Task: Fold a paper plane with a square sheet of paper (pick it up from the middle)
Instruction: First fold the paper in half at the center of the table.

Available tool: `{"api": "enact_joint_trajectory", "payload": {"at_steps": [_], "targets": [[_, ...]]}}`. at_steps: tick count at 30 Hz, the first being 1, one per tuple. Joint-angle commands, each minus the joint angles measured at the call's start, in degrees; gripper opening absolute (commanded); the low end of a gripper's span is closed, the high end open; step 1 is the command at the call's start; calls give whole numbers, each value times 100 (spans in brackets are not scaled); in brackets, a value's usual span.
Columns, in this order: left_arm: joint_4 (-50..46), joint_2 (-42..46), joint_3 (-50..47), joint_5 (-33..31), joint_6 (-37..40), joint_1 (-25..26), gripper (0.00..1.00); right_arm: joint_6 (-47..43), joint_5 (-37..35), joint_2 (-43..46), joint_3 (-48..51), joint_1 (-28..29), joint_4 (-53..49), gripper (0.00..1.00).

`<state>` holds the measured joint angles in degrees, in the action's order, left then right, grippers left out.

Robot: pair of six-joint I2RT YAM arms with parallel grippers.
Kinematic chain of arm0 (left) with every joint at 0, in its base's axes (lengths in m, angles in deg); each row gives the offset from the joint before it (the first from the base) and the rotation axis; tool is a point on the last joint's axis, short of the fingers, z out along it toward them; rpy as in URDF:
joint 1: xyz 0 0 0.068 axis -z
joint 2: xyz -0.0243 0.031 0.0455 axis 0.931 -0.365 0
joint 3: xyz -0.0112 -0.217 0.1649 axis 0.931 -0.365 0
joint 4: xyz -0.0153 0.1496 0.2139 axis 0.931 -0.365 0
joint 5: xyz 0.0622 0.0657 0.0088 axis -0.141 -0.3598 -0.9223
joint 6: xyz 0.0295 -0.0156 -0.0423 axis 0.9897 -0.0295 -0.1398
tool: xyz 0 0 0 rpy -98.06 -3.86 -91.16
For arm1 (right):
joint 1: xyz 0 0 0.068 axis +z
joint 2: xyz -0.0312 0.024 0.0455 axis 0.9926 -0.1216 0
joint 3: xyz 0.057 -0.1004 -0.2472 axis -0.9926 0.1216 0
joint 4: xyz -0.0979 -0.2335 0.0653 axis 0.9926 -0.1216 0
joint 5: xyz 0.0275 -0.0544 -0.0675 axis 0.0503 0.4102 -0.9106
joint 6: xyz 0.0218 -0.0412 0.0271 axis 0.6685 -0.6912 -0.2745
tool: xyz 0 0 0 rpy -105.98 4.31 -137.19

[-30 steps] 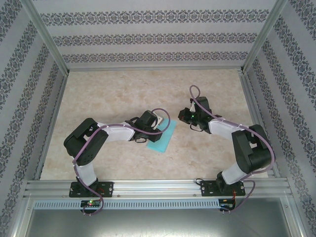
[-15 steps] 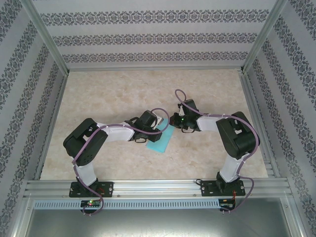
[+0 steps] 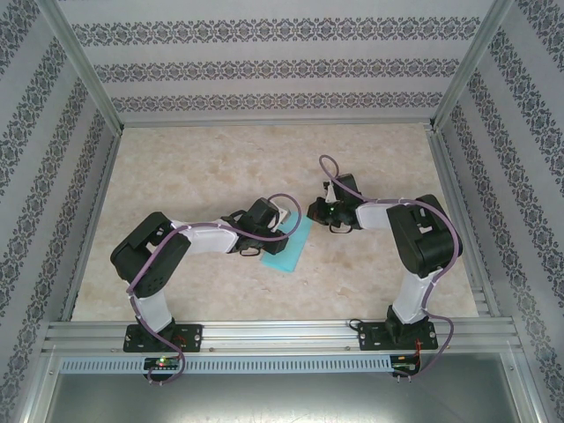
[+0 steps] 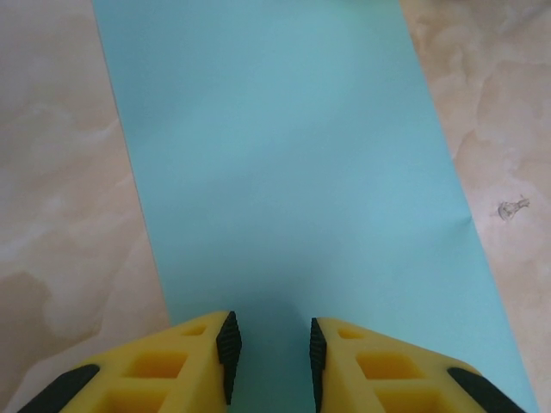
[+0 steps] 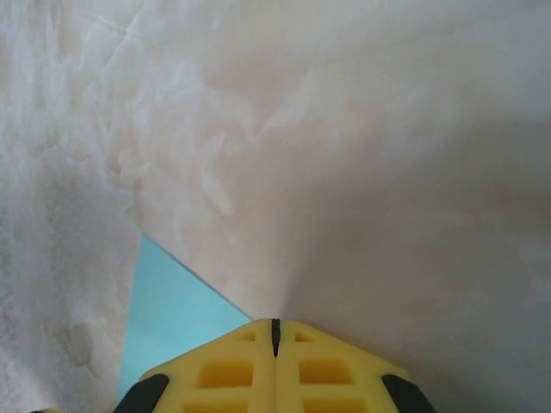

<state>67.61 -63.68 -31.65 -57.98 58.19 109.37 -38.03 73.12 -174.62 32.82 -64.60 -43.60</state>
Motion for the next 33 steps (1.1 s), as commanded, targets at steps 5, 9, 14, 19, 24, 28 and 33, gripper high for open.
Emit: {"api": "enact_joint_trajectory", "payload": {"at_steps": [5, 9, 14, 19, 24, 28, 33], "targets": [[-1278, -65, -406, 309, -352, -34, 33, -98, -197, 203, 22, -235, -25, 5], [-1224, 34, -378, 462, -525, -34, 34, -51, -66, 783, 243, -204, -273, 8], [-1088, 94, -336, 760, -839, -37, 34, 406, 485, 1332, 736, 129, -231, 10], [-1099, 91, -281, 760, -886, -34, 35, 888, 539, 1677, 1211, 659, -218, 10], [-1021, -19, -244, 826, -935, -34, 34, 1226, 420, 1633, 1455, 1090, 60, 9], [-996, -75, -229, 816, -936, -35, 34, 1271, 419, 1333, 1478, 1310, 261, 8], [-1013, -75, -253, 767, -906, -44, 34, 1188, 422, 1201, 1548, 1409, 269, 7]]}}
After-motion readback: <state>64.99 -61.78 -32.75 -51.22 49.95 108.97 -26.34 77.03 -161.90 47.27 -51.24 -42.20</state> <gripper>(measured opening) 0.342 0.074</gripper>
